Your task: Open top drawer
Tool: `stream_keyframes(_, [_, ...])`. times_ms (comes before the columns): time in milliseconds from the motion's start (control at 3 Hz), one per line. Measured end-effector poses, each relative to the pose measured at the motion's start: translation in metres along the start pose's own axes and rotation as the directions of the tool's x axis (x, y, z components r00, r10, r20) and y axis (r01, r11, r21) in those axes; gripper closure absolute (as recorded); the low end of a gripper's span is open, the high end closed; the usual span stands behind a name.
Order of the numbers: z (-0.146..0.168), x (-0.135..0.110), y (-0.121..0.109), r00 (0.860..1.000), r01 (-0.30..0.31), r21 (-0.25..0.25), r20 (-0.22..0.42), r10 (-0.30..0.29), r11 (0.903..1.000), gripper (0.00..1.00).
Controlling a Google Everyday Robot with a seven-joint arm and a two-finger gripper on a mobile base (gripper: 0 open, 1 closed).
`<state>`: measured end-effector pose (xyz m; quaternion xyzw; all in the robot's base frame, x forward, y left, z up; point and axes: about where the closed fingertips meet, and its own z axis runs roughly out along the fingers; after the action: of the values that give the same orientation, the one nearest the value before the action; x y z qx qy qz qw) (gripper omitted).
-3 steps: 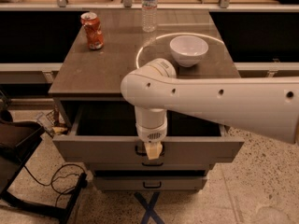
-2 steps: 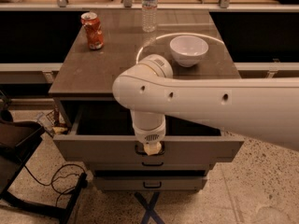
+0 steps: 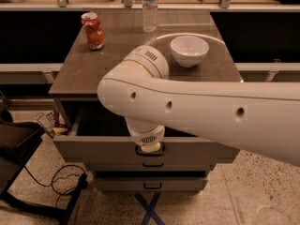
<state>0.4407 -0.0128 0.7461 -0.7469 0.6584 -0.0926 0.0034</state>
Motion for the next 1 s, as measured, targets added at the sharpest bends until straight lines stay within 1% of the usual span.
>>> stream_keyframes(333, [-0.002,0.017,-0.008,1.000,-0.010,0.044,0.000,0.010,0.9990,1.00])
stream_keyframes(667, [0.001,0.038,-0.018,1.000,-0.001,0.111,0.020,-0.001,0.9938,1.00])
stream_keyframes(1000, [0.006,0.058,-0.030,0.999,0.001,0.173,0.049,-0.010,0.9849,1.00])
